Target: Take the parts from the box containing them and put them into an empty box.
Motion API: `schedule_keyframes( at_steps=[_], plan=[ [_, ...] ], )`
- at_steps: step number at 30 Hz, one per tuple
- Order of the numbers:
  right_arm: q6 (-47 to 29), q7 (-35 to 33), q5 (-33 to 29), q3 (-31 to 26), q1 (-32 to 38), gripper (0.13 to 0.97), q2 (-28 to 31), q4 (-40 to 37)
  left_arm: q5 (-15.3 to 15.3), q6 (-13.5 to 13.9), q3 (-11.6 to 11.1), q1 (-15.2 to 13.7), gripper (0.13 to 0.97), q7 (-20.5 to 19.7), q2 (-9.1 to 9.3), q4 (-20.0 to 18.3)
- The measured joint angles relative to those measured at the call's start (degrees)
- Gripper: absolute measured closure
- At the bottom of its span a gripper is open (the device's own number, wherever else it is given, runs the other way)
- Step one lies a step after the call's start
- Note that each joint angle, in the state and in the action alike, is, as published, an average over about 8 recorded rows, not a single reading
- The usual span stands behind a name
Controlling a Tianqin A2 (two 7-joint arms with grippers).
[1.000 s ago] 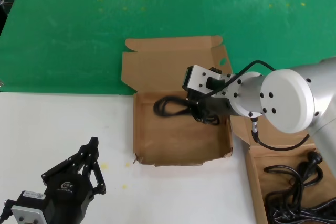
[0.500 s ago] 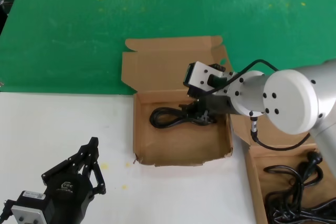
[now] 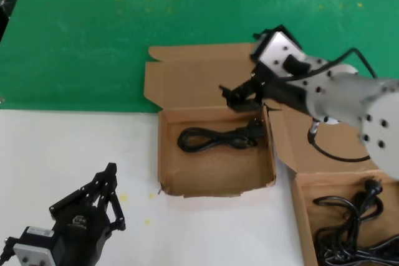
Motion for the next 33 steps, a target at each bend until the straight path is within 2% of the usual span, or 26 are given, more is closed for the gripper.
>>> schedule_keyframes(
  at_steps=[5,7,14,21,30,33],
  plan=[
    [3.31,0.79,0.00,4.67,-5.50,0.323,-0.99,6.92,0.00,0.00,0.00,0.00,0.965,0.00,0.00,0.00],
    [4.46,0.71,0.16,5.92,-7.10,0.308,-1.46,8.62,0.00,0.00,0.00,0.00,0.965,0.00,0.00,0.00],
    [5.88,0.41,0.40,7.24,-8.86,0.196,-2.06,10.37,0.00,0.00,0.00,0.00,0.965,0.00,0.00,0.00],
    [5.91,0.41,0.41,7.26,-8.89,0.150,-2.07,10.40,0.00,0.00,0.00,0.00,0.965,0.00,0.00,0.00],
    [7.70,-1.08,3.26,7.72,-10.97,0.133,-1.56,10.55,-0.08,-0.08,-0.04,0.09,0.900,0.06,-0.01,-0.02],
    [9.07,-2.24,5.49,8.07,-12.59,0.130,-1.16,10.67,-0.14,-0.15,-0.08,0.16,0.853,0.08,-0.02,-0.05]
  ],
)
